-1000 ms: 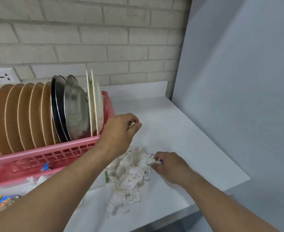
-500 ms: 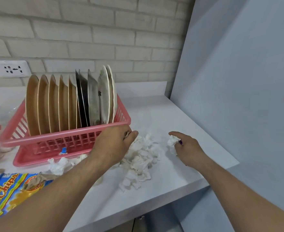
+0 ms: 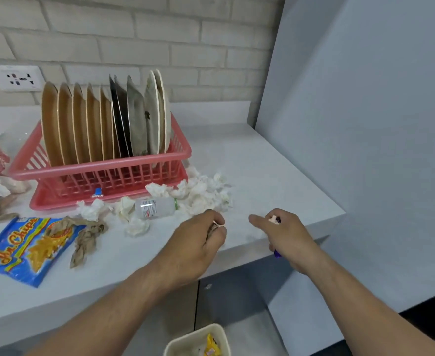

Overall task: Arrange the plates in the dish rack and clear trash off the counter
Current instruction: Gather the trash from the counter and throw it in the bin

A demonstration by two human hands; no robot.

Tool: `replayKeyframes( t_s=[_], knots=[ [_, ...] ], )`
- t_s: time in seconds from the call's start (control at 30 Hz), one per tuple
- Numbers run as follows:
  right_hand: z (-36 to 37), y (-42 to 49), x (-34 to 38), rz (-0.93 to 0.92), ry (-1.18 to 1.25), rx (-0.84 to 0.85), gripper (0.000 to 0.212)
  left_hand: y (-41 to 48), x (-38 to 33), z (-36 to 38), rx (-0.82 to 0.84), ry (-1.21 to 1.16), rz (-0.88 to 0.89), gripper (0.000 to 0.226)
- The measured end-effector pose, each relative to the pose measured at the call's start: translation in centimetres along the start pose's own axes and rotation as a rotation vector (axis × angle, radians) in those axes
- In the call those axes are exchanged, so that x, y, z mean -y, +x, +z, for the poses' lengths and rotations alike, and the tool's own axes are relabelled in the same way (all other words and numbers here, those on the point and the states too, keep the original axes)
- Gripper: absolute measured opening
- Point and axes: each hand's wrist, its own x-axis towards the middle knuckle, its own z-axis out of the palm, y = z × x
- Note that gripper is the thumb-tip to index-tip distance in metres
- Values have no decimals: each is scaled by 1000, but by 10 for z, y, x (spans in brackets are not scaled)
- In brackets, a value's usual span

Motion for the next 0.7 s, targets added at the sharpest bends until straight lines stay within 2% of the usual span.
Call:
replayKeyframes(
  t_s=[0.17, 0.27, 0.4, 0.5, 0.57, 0.7],
  knots=[
    [-2, -31, -36, 112, 146, 168, 18, -32, 12, 48, 67, 73, -75, 3],
    [6, -43, -68, 122, 123, 166, 8, -49, 28, 71, 98, 140, -74, 7],
    [29, -54, -115, 72, -91, 21, 24, -71, 63, 102, 183, 215, -93, 19],
    [49, -60, -148, 87, -112, -26, 38, -86, 96, 125, 246, 221, -166, 13],
    [64, -63, -171, 145, -81, -4, 35, -98, 119, 140, 275, 198, -239, 11],
    [105, -66, -231, 279, -101, 95, 12, -127, 179, 179, 352, 159, -356, 17]
  ],
)
